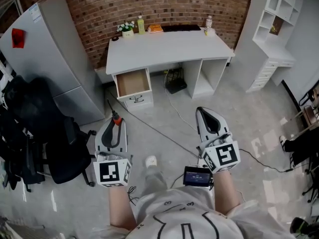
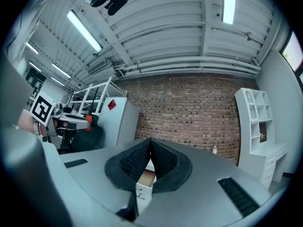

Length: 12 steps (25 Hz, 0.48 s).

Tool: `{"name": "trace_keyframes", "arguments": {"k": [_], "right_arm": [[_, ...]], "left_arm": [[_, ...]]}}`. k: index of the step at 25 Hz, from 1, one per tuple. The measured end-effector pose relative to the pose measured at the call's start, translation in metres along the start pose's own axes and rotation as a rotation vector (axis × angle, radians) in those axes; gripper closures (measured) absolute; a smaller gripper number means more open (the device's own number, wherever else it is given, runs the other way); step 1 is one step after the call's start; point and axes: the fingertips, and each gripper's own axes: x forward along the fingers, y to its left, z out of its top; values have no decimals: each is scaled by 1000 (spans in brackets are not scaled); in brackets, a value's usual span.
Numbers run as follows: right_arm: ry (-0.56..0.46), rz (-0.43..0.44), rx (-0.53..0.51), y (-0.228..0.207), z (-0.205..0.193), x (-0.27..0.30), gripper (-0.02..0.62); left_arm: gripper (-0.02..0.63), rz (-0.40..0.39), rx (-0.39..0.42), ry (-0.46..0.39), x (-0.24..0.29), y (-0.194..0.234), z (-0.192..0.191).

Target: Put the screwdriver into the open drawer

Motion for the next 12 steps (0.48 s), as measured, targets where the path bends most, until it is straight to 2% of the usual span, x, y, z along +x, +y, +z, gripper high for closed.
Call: {"name": "trace_keyframes", "arguments": {"k": [9,12], "right_arm": [[-6,-3,-30,-10,-3,90,577],[15,-1,-38,-14,-15,127,577]], "left_arm": [[509,13,-50,-16,85,61,-22],[509,8,-60,-3,119,80,-37]]}}
